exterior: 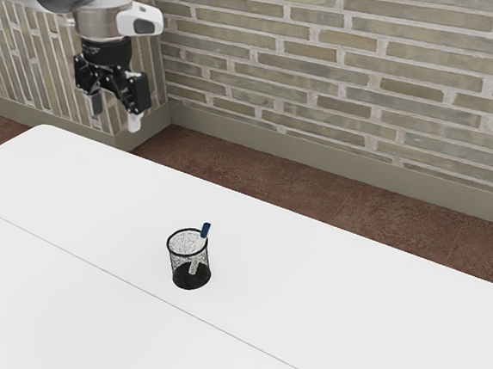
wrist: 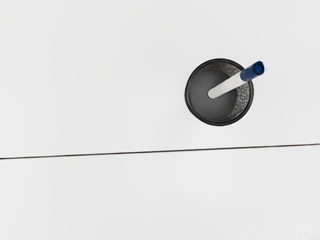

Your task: Take the marker out of the pen holder and place it to the left of the pen holder.

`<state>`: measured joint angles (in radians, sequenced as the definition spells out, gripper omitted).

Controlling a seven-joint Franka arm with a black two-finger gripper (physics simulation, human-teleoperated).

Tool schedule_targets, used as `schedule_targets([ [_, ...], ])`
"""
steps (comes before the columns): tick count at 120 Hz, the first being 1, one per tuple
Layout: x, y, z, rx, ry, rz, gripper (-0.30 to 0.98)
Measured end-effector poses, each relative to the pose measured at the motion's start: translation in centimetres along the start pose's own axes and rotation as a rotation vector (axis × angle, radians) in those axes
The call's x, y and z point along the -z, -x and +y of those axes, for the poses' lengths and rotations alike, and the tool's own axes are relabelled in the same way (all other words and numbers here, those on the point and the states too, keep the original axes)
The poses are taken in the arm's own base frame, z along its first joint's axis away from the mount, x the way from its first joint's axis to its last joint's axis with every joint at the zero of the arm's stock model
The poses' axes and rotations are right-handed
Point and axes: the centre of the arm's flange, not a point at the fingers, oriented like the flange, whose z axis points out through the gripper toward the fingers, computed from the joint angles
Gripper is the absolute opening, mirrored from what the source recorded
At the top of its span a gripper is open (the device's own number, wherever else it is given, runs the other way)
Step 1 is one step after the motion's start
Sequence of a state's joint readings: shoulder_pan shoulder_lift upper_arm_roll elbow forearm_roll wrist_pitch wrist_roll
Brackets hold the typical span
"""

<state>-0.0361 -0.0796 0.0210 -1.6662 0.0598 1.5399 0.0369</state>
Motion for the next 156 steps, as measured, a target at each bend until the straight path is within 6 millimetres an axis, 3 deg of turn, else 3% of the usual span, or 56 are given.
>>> schedule_targets([
  [17, -1.1, -1.0, 0.0, -0.007, -0.002, -0.014, 0.69],
  [31, -7.6, -5.6, 1.3, -0.025, 0.039, -0.062, 0.69],
  [45, -13.4, -9.0, 4.9, -0.065, 0.085, -0.076, 0.69],
  [65, -19.4, -10.3, 6.5, -0.065, 0.101, -0.056, 0.69],
  [78, -21.2, -10.8, 7.1, -0.064, 0.103, -0.027, 0.69],
  [93, -23.4, -9.6, 8.0, -0.066, 0.108, -0.022, 0.69],
  [156, -26.4, -10.2, 9.1, -0.069, 0.101, 0.022, 0.69],
])
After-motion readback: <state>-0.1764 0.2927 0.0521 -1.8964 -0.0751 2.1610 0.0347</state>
